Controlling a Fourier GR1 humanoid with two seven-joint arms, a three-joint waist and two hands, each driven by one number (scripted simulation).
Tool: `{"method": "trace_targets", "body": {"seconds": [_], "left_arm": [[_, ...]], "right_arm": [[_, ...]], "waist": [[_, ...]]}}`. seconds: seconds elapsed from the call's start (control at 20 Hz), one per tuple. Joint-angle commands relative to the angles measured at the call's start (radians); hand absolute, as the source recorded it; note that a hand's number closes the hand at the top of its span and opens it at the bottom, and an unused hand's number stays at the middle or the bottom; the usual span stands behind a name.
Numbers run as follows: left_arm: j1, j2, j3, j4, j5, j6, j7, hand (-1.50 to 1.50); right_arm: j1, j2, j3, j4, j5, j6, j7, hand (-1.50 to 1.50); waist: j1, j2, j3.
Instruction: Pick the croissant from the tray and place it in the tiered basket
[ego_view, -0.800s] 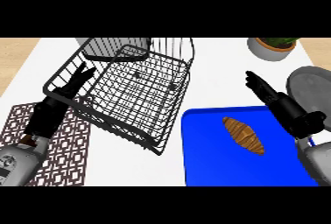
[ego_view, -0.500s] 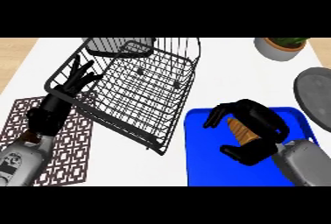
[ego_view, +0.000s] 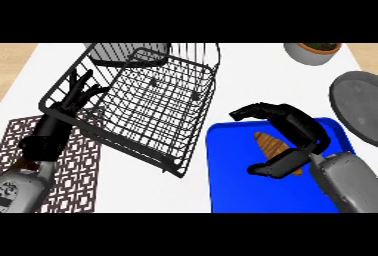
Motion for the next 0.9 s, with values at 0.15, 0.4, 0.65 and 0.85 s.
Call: {"method": "trace_targets", "body": {"seconds": [0.15, 0.4, 0.65, 0.85], "left_arm": [[0.064, 0.025, -0.034, -0.002, -0.087, 0.005, -0.046, 0.0], [0.051, 0.005, -0.046, -0.004, -0.101, 0.023, -0.02, 0.0], [0.083, -0.004, -0.031, -0.011, -0.106, 0.031, -0.035, 0.0], [0.121, 0.003, -0.025, -0.059, -0.121, 0.018, -0.02, 0.0]], "right_arm": [[-0.127, -0.256, 0.017, -0.082, 0.092, 0.189, 0.161, -1.5], [-0.206, -0.473, 0.055, -0.17, 0.311, 0.278, 0.221, -1.5], [-0.19, -0.534, 0.096, -0.325, 0.432, 0.292, 0.324, -1.5], [-0.174, -0.514, 0.056, -0.473, 0.374, 0.294, 0.537, -1.5]], "waist": [[-0.001, -0.01, 0.001], [-0.011, -0.016, 0.001], [-0.018, -0.012, 0.002], [-0.015, -0.012, 0.002]]}}
